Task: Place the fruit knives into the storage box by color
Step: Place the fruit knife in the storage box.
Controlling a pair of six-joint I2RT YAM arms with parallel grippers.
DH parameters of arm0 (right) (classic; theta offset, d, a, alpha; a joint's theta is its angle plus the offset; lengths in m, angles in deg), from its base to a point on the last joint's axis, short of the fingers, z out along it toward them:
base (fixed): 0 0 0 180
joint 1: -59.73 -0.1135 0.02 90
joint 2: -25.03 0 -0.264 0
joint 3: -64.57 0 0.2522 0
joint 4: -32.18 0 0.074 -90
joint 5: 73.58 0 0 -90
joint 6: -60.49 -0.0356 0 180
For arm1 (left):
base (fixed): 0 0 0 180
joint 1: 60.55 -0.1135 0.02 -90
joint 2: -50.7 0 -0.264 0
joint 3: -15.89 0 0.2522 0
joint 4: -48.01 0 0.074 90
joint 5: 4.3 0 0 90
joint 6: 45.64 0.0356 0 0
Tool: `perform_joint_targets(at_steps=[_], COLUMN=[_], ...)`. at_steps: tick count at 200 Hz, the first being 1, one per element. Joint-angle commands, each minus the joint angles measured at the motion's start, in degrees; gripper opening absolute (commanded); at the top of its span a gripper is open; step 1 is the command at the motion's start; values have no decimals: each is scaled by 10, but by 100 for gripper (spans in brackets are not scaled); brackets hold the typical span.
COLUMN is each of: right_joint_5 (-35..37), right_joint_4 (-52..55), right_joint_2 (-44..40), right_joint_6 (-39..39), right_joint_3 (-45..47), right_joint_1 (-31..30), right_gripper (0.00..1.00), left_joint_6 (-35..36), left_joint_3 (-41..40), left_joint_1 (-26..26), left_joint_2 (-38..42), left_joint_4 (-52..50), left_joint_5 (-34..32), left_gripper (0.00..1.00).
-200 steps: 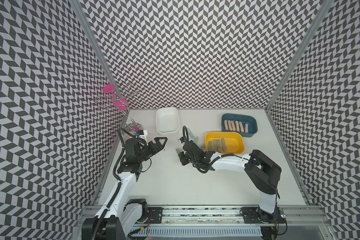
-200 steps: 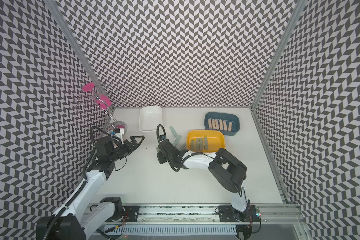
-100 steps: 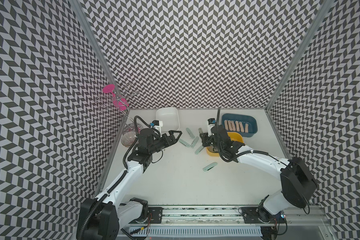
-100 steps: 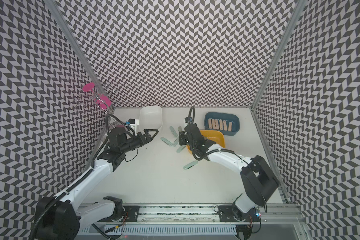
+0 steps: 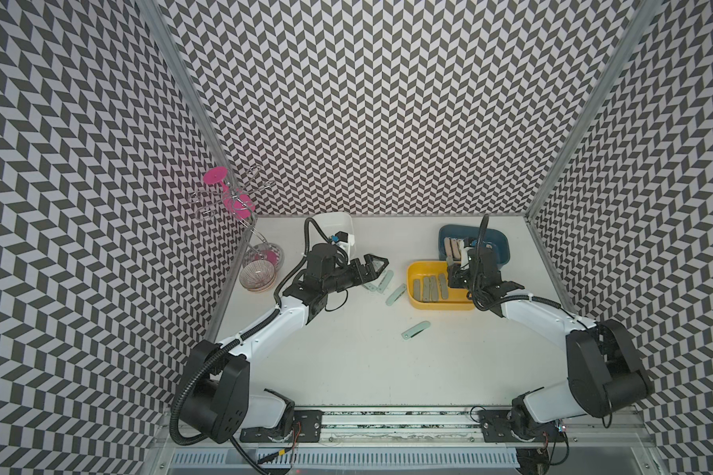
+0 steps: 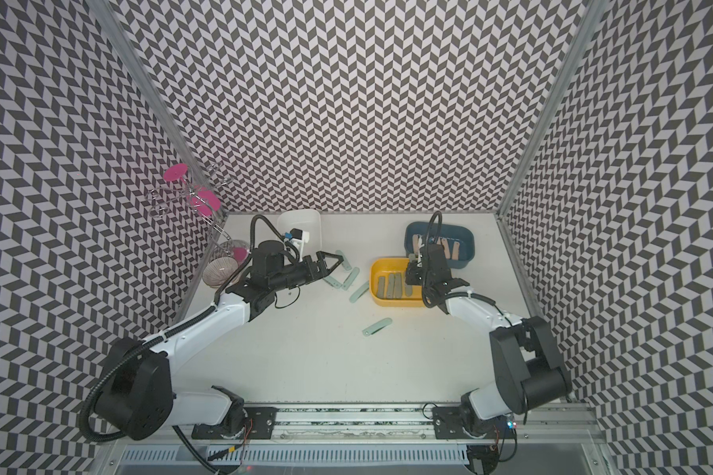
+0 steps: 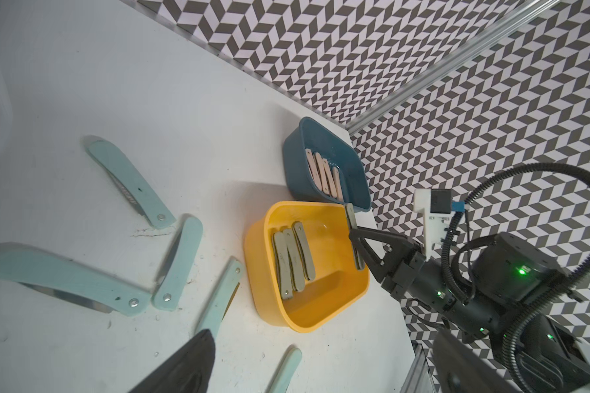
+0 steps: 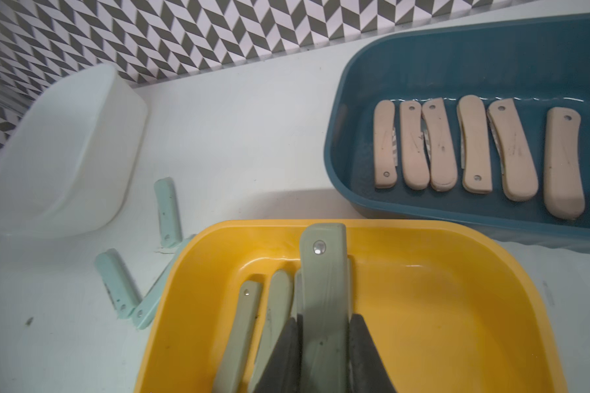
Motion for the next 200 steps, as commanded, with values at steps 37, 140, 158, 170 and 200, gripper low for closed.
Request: perform_joint_targets(at_steps=[37, 140, 158, 170, 200], right_joint_5=[13, 33, 34, 34, 45], right_joint_4=[-10, 8, 9, 17, 38], right_joint_2=[59, 143, 147, 152, 168], right_joint_6=[42, 55, 51, 50, 53], right_joint_3=[-20, -65, -68, -73, -87], right_joint_1=[23, 23, 23, 23, 23], right_gripper=[15, 14, 14, 14, 15], left_joint_6=[7, 16, 16, 15, 15], left_joint_3=[32, 41, 42, 42, 45], left_joint_1=[17, 27, 27, 27, 30], left_joint_2=[-11, -11, -9, -10, -13], left_joint_4=[9, -10, -11, -11, -11], left_joint_5=[-6, -9, -10, -11, -13], left_gripper=[100, 100, 100, 100, 100])
